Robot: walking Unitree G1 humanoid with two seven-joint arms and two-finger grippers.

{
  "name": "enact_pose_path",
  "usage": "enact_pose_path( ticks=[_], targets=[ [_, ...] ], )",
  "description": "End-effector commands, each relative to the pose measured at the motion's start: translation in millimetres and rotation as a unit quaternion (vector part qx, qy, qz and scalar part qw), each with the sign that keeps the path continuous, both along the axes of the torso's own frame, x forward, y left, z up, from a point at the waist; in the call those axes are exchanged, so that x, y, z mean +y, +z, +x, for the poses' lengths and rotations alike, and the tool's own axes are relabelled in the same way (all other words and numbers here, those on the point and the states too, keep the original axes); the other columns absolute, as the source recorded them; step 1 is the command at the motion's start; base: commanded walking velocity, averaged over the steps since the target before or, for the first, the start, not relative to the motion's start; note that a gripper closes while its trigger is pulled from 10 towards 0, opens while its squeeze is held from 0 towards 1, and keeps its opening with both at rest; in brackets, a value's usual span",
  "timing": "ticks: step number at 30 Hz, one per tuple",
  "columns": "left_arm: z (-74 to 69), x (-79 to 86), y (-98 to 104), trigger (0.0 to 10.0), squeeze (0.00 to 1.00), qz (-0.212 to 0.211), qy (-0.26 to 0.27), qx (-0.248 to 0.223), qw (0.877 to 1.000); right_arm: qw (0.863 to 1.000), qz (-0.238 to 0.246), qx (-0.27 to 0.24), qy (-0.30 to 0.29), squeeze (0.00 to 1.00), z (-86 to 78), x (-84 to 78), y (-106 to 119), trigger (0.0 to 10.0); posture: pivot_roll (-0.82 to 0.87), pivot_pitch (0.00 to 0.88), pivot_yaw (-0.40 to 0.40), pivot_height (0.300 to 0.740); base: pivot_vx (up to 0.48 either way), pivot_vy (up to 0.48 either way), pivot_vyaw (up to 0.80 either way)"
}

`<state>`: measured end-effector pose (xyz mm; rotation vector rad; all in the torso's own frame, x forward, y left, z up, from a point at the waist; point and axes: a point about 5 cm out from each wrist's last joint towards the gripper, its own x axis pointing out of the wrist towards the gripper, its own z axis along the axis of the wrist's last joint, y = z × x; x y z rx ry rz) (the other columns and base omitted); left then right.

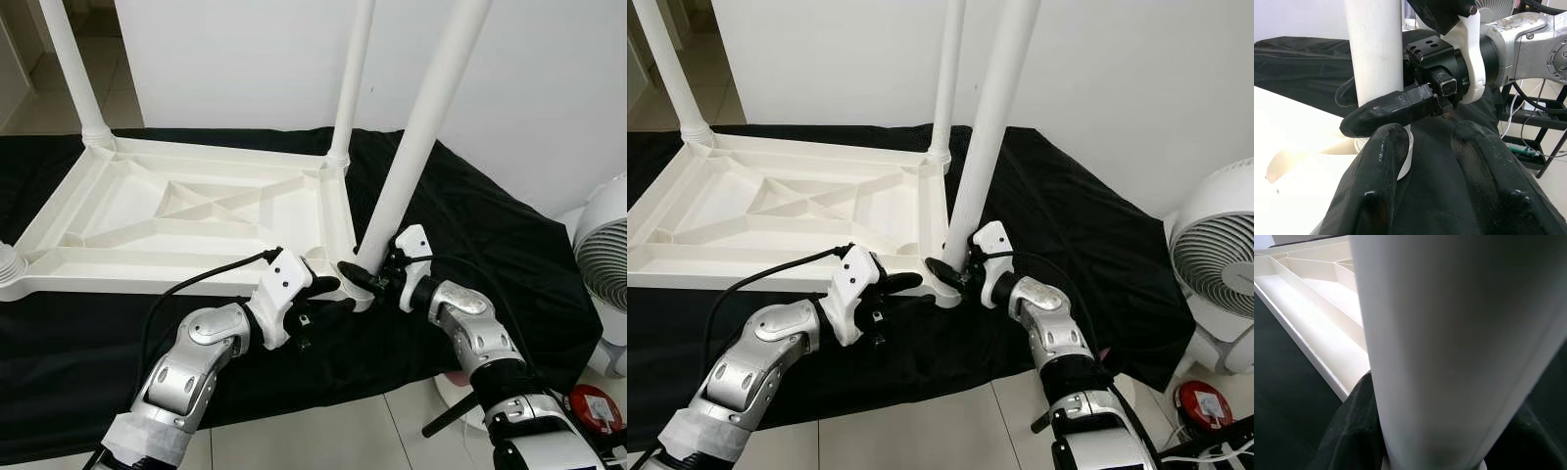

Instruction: Building children table

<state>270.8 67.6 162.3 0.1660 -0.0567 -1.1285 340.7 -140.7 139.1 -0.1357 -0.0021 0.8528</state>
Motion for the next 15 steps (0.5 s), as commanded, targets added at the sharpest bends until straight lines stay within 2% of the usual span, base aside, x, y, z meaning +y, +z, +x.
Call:
enact_pose_path(
  ticks=[1, 2, 5, 8, 11, 12, 13, 14, 15],
  targets=[
    [0.4, -2.7, -1, 10.0, 0.0, -0.002, 0.011, -0.004, 1.0, 1.0, -0.015, 0.013, -0.008, 0.0, -3.0, -1.3, -10, 6.4, 0.04, 0.009, -0.078, 0.74, 0.0, 0.0, 0.0],
    [0.3, -2.8, -1, 10.0, 0.0, -0.002, 0.01, -0.004, 1.0, 1.0, -0.015, 0.013, -0.015, 0.0, -2.9, -1.3, -9, 10.0, 0.04, 0.009, -0.078, 0.74, 0.0, 0.0, 0.0],
    [-0.1, -2.9, -1, 10.0, 0.0, -0.002, 0.01, -0.003, 1.0, 0.998, -0.005, 0.006, -0.057, 0.0, -1.9, 2.0, -6, 10.0, 0.04, 0.013, -0.08, 0.74, 0.0, 0.0, 0.0],
    [-0.3, -2.9, -1, 10.0, 0.0, -0.002, 0.01, -0.002, 1.0, 0.997, 0.0, 0.003, -0.074, 0.0, -1.3, 3.2, -5, 10.0, 0.04, 0.013, -0.08, 0.74, 0.0, 0.0, 0.0],
    [-1.4, -2.8, -1, 10.0, 0.0, -0.003, 0.009, -0.001, 1.0, 0.987, 0.033, -0.005, -0.16, 0.0, -3.1, 17.9, 0, 10.0, 0.04, 0.015, -0.084, 0.74, 0.0, 0.0, 0.0],
    [-1.4, -2.8, -1, 10.0, 0.0, -0.003, 0.009, -0.001, 1.0, 0.987, 0.033, -0.005, -0.16, 0.0, -3.1, 17.9, 0, 10.0, 0.04, 0.015, -0.084, 0.74, 0.0, 0.0, 0.0],
    [-1.5, -2.8, -1, 10.0, 0.0, -0.003, 0.009, 0.0, 1.0, 0.981, 0.04, -0.008, -0.191, 0.0, -4.4, 22.0, 2, 10.0, 0.04, 0.015, -0.084, 0.74, 0.0, 0.0, 0.0],
    [-1.7, -3.3, -2, 10.0, 0.0, -0.003, 0.009, 0.0, 1.0, 0.966, 0.051, -0.011, -0.254, 0.0, -6.6, 26.0, 3, 10.0, 0.03, 0.017, -0.085, 0.74, 0.0, 0.0, 0.0],
    [-1.9, -3.5, -2, 10.0, 0.0, -0.003, 0.008, 0.001, 1.0, 0.957, 0.055, -0.011, -0.284, 0.0, -7.8, 26.9, 3, 10.0, 0.03, 0.018, -0.086, 0.74, 0.0, 0.0, 0.0]
  ],
)
